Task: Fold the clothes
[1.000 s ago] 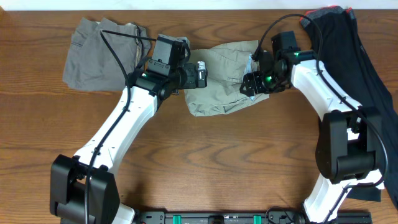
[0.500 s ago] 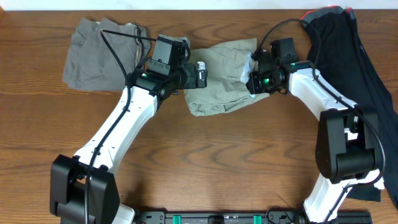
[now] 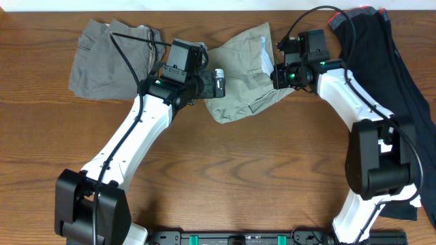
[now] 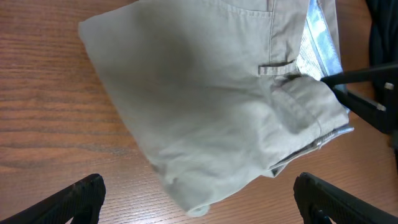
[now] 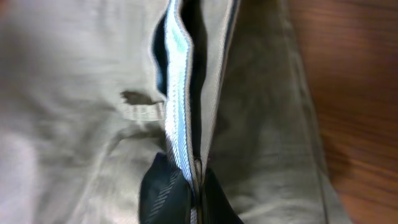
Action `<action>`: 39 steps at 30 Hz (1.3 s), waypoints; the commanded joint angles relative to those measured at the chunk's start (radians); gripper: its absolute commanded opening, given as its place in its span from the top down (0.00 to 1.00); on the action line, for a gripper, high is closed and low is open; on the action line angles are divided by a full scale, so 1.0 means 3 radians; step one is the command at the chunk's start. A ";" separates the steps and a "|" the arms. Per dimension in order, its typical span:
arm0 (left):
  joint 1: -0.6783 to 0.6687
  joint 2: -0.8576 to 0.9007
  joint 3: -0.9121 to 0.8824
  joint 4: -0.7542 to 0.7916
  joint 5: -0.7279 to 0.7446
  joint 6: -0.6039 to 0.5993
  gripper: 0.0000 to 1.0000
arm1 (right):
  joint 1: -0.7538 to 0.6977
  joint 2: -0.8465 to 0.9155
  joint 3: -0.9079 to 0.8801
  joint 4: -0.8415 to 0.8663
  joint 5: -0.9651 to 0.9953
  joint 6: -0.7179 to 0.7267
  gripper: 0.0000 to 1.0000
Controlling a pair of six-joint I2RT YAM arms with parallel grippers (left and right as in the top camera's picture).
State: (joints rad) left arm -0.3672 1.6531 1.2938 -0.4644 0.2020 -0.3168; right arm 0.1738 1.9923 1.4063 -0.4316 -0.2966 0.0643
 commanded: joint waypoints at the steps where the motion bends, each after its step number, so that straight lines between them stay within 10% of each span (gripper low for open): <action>1: 0.0014 0.0013 0.0039 -0.0009 -0.0057 0.0031 0.02 | -0.0045 0.0196 0.0062 0.0062 0.0423 -0.0008 0.99; 3: 0.0014 0.0013 0.0039 -0.0009 -0.0057 0.0031 0.02 | -0.0076 0.0270 0.0062 0.0095 0.0511 -0.0006 0.99; 5: 0.0014 0.0013 0.0039 -0.0010 -0.0057 0.0031 0.02 | -0.0113 0.0285 0.0062 0.0100 0.0528 -0.0023 0.64; 8: 0.0014 0.0013 0.0033 -0.0010 -0.0121 0.0032 0.02 | -0.0164 0.0177 0.0127 -0.0014 0.0477 -0.0045 0.57; 16: 0.0032 0.0023 0.0018 0.0039 -0.0675 0.0031 0.02 | -0.0027 -0.0479 0.0332 -0.0367 0.0031 -0.0225 0.99; 22: 0.0107 0.0210 0.0015 0.0493 -0.0701 0.0029 0.67 | 0.0337 -0.0460 0.0328 -0.0381 -0.0149 -0.0383 0.99; 31: 0.0108 0.0696 0.0015 0.1080 -0.0701 -0.0103 0.94 | 0.0841 -0.0069 0.0327 -0.0219 -0.0474 0.0034 0.99; 39: 0.0159 0.0912 0.0015 0.1136 -0.0702 -0.0563 0.94 | 0.0927 0.0018 0.0323 -0.0108 -0.0472 0.0785 0.99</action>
State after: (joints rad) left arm -0.3344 1.9160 1.2945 -0.1291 0.0078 -0.4091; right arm 0.4492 1.9945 1.5078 -0.4660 -0.4210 0.1608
